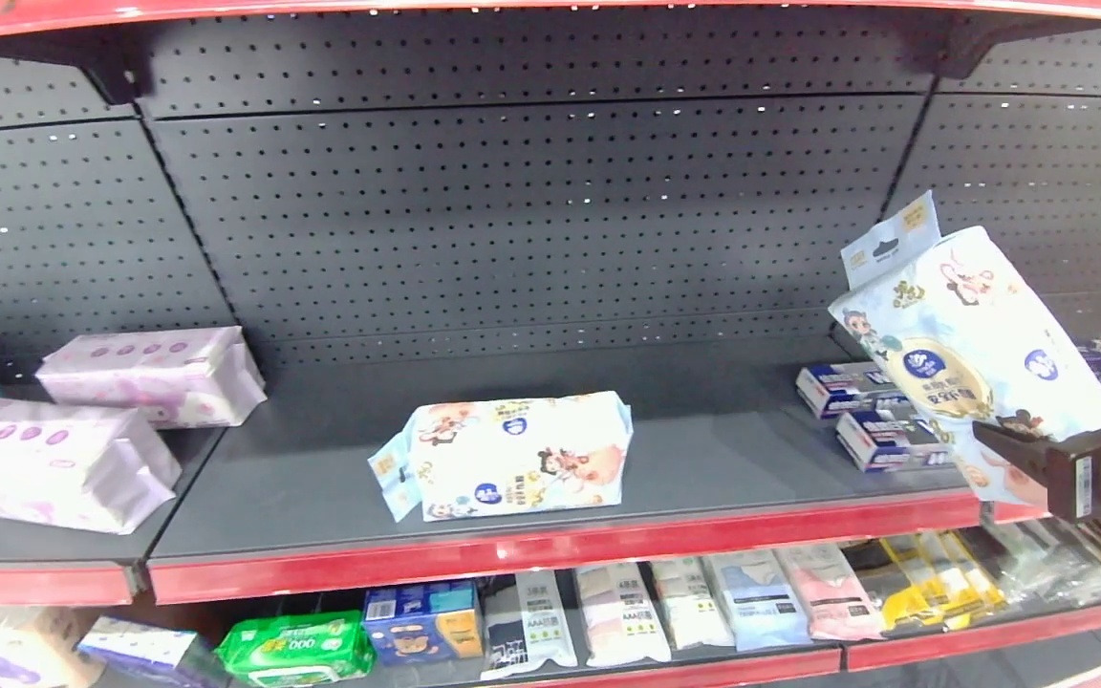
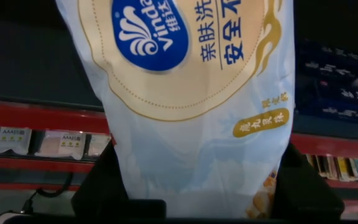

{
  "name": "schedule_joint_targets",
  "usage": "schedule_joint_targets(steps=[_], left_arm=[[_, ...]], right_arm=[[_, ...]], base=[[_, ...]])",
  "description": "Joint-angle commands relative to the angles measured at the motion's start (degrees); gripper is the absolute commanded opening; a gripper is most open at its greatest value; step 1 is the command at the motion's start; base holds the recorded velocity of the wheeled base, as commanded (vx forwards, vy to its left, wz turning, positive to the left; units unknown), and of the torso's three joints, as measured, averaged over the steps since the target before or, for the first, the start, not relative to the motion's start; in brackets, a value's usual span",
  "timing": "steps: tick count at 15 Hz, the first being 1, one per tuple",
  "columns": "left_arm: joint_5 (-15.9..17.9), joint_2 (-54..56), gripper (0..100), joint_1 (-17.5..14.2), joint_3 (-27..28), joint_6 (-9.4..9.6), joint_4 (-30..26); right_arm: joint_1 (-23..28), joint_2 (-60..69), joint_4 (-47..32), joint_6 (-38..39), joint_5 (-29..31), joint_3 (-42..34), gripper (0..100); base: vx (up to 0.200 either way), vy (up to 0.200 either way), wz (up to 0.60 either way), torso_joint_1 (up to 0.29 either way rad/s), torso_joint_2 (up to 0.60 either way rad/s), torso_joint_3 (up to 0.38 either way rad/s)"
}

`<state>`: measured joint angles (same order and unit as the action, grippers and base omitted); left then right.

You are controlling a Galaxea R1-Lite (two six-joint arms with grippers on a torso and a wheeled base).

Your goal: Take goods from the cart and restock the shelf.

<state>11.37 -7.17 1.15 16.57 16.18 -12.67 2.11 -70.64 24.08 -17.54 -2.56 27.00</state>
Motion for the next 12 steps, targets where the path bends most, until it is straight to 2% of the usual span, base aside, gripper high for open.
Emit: schedule_joint_targets(steps=[1, 3, 9, 11, 12], left_arm=[[-0.04, -0.13, 100, 0.00, -0.04, -0.01, 0.01], [-0.04, -0.13, 100, 0.00, -0.04, -0.01, 0.01], [-0.12, -0.04, 100, 0.00, -0.40, -0.01, 0.01], [-1.97, 0.93, 100, -0.18, -1.63, -0.09, 0.10], [-4.61, 1.54, 100, -0.18, -1.98, -0.09, 0.10]], right_arm=[[0.18, 0.07, 0.09, -0.04, 0.01, -0.02, 0], [0.18, 0.07, 0.09, -0.04, 0.01, 0.07, 0], [-0.26, -1.69, 0.09, -0.48, -0.43, 4.64, 0], [-0.53, -3.89, 0.09, -3.02, -2.80, 6.40, 0], [-0.53, -4.77, 0.01, -3.82, -4.73, 7.63, 0]], base=[[0.000, 0.000, 0.60, 0.012, 0.01, 0.007], [0.000, 0.000, 0.60, 0.002, 0.00, -0.002], [0.000, 0.000, 0.00, 0.000, 0.00, 0.000], [0.000, 0.000, 0.00, 0.000, 0.00, 0.000], [0.000, 0.000, 0.00, 0.000, 0.00, 0.000]])
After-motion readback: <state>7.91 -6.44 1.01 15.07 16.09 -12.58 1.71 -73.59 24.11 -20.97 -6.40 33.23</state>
